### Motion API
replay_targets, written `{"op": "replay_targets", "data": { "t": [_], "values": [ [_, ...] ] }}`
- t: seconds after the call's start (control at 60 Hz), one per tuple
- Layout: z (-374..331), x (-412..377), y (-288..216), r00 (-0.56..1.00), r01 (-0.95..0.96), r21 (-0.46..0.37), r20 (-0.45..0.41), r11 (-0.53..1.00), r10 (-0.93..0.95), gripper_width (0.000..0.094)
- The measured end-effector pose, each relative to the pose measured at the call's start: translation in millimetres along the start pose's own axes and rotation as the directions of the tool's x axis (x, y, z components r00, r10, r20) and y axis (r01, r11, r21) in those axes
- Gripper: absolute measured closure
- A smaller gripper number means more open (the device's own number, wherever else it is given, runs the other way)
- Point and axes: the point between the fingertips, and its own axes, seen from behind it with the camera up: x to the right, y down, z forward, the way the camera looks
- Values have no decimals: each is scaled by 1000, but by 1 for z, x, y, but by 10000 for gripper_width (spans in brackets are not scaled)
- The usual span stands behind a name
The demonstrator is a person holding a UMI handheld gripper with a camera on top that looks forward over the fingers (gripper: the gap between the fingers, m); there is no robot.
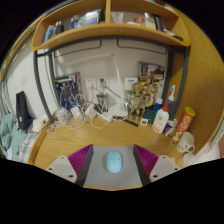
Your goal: Arrange mouse
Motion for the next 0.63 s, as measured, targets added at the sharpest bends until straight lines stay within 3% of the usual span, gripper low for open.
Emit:
{"op": "replay_targets", "data": {
  "t": [0.183, 0.633],
  "values": [
    [-54, 5, -10, 1000, 9, 56, 25, 998, -11, 154],
    [-101, 32, 15, 997, -25, 40, 72, 999, 22, 168]
  ]
}}
